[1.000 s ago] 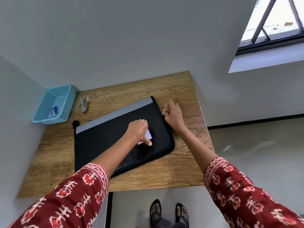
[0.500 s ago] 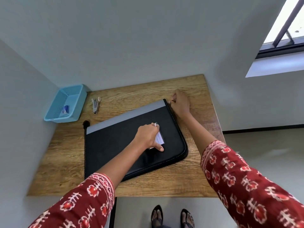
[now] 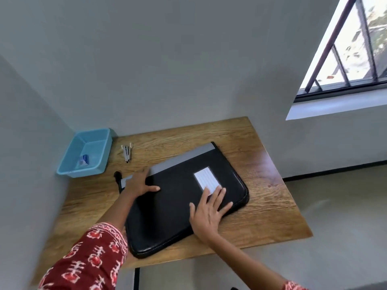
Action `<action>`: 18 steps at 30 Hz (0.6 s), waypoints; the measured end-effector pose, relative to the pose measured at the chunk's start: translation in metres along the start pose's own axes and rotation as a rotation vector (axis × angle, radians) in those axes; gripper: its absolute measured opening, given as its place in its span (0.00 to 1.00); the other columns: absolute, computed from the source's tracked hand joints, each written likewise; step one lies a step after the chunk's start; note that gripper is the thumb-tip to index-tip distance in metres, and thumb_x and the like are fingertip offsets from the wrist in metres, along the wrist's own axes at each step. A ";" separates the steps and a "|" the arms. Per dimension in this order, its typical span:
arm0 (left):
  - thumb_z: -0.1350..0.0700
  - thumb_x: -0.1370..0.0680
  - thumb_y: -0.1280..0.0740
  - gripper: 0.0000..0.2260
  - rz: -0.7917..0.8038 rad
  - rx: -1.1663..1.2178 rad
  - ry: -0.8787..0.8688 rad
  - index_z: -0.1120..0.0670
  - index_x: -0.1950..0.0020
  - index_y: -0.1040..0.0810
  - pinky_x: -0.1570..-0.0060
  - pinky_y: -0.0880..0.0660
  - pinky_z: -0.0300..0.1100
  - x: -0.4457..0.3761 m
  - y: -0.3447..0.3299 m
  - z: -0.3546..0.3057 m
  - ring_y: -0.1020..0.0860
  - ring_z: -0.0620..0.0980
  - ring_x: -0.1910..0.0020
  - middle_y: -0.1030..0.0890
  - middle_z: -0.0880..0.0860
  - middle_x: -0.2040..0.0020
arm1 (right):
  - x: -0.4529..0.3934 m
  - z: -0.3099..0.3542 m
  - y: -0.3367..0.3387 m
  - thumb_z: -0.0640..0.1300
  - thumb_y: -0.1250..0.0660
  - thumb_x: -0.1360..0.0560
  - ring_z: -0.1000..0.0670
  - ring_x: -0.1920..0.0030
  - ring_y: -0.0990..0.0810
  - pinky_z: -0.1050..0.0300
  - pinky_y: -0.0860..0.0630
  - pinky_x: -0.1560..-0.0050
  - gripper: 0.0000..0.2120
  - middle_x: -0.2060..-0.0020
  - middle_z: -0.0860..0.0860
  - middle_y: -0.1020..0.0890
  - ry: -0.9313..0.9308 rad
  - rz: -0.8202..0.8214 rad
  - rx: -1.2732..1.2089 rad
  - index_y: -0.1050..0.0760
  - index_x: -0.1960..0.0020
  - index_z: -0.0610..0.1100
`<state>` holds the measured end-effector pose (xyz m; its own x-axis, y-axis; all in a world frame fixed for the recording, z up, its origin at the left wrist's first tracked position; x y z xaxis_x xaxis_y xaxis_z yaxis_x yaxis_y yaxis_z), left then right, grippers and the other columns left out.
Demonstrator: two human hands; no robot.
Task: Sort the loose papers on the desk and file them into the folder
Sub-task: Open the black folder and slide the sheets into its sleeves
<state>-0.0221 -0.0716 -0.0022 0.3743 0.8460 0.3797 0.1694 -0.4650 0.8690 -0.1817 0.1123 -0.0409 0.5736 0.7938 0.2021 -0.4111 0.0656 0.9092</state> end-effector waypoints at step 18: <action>0.52 0.35 0.22 0.47 0.070 0.124 -0.157 0.55 0.24 0.46 0.28 0.43 0.51 0.010 -0.019 -0.013 0.42 0.56 0.26 0.42 0.56 0.24 | -0.120 0.015 0.036 0.55 0.54 0.17 0.41 0.24 0.61 0.38 0.64 0.28 0.27 0.23 0.43 0.54 0.161 -0.014 0.050 0.54 0.22 0.47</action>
<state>-0.0334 -0.0513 -0.0106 0.5247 0.7639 0.3757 0.2451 -0.5582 0.7927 -0.2549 0.0099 -0.0273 0.4561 0.8801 0.1320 -0.3659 0.0502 0.9293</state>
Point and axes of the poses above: each hand's wrist, its own x-axis away from the middle knuckle, its own y-axis out of the back of the hand, z = x × y, the point moved 9 cm from there along -x, towards the middle knuckle
